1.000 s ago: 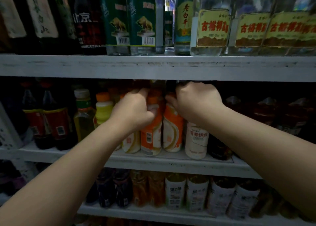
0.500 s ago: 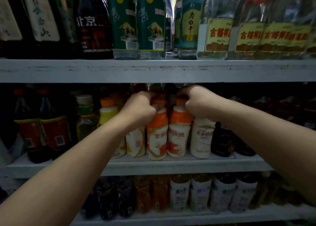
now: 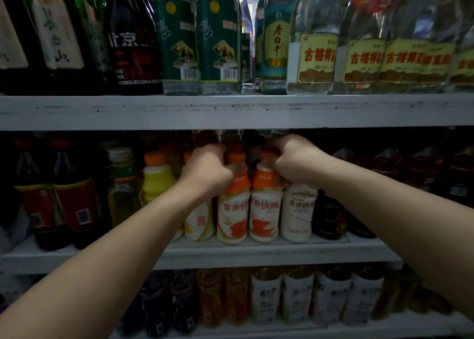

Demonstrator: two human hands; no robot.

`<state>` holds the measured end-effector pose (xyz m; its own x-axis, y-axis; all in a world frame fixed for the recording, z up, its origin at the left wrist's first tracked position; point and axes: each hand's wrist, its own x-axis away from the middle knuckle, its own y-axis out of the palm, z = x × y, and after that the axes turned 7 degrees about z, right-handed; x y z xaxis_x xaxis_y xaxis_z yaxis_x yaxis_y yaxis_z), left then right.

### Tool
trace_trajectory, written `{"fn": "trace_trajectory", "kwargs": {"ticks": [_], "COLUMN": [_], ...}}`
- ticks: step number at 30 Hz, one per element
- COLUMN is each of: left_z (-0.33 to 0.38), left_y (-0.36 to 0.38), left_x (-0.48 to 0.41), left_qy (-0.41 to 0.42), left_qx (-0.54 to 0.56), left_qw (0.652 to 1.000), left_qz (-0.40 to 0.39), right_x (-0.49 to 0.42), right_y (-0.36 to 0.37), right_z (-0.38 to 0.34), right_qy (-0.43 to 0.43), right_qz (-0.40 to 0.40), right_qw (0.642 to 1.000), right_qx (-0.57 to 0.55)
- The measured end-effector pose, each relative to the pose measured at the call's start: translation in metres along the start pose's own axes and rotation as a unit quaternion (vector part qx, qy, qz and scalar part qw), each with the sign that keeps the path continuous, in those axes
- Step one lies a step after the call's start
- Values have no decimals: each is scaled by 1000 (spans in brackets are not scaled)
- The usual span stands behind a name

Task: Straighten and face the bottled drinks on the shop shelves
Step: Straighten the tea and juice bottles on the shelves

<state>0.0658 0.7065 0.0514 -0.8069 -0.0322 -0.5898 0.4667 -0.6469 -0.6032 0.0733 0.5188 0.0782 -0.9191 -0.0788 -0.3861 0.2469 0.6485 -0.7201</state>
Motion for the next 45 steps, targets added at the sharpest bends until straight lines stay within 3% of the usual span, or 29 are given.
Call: {"fn": "trace_trajectory", "kwargs": {"ticks": [9,14,22,29,32,34,37,40,45], "left_z": [2,1,5,-3,-3,-8,-29,-55,-78], "left_y": [-2,0,14,16,14,5,-18,-40,-57], "left_x": [6,10,35,32,36,41,56,65,67], "left_qy": [21,72,67,72,77,85,86,36,11], "left_qx": [-18,-84,-204,-161,-143,-91,-47,-34,-39], "left_qw": [1000,994,973,981,983,987,979,971,970], "left_qz": [2,21,87,84,89,100,180,233,240], "right_x": [-8,-8,-1,1,7,15,33,40,11], "right_y": [2,0,1,1,-3,-5,5,25,60], "right_z": [7,4,9,11,4,-2,-15,-43,-82], "right_qy": [-15,-21,-36,-27,-24,-68,-224,-309,-236], "right_qz": [-4,-19,-17,-36,-31,33,165,123,48], "right_qw": [1000,999,999,997,999,992,939,933,960], "right_qx": [-20,-17,-9,-57,-14,101,203,139,143]}}
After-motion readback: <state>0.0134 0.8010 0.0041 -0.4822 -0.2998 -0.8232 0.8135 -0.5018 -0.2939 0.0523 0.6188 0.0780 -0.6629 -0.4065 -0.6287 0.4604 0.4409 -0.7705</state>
